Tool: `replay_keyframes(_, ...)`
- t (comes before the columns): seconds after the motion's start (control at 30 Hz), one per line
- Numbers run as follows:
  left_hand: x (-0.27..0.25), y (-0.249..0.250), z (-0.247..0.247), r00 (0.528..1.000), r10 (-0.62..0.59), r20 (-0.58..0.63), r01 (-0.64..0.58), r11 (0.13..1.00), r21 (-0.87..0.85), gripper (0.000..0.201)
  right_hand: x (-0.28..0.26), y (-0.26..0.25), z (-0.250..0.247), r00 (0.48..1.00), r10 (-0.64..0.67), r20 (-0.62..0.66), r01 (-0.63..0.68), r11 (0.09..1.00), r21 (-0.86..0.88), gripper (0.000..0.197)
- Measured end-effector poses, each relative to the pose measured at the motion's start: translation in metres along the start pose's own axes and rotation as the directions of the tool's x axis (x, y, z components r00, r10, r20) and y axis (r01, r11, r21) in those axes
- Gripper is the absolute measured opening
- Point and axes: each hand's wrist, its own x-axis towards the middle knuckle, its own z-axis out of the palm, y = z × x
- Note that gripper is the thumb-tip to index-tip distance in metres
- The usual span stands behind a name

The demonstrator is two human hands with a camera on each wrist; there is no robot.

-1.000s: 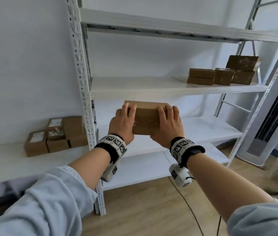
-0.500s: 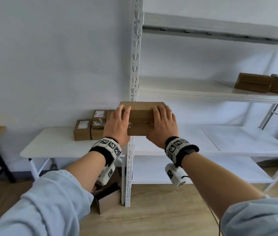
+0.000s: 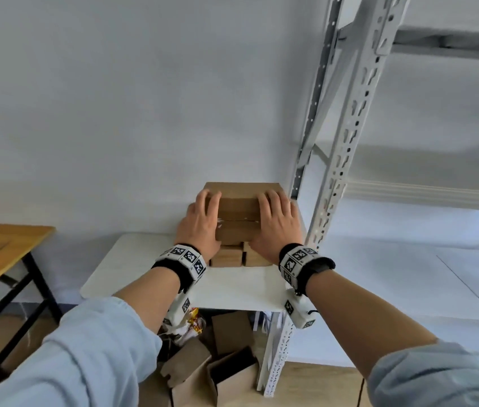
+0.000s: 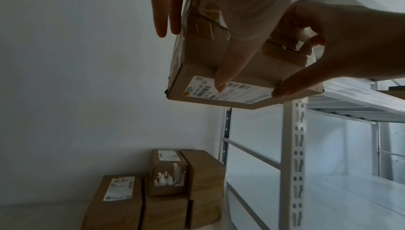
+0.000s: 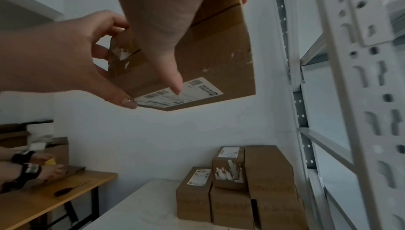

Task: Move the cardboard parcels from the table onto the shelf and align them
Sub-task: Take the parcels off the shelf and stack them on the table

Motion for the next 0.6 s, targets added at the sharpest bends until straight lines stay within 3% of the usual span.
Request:
replay_keyframes(0.23,0.081,-0.045,0.050,0.997,0.055,0.056,-0.054,0.998,-0.035,0.111,0.059,-0.002,0.072,0.995,0.102,0.018,-0.101,0.994,-0.043,0.095)
replay_keyframes(0.43,0.130,-0.052,0.111,0.993,0.078,0.084,-0.075,0.996,-0.041,0.088,0.089,0.026,0.140,0.981,0.172,0.085,-0.166,0.984,-0.072,0.101)
replay_keyframes(0.6,0.171,-0.071,0.169,0.989,0.028,0.143,-0.021,0.999,-0.046,0.102,0.119,0.045,0.208,0.976,0.165,0.144,-0.159,0.986,-0.053,0.102)
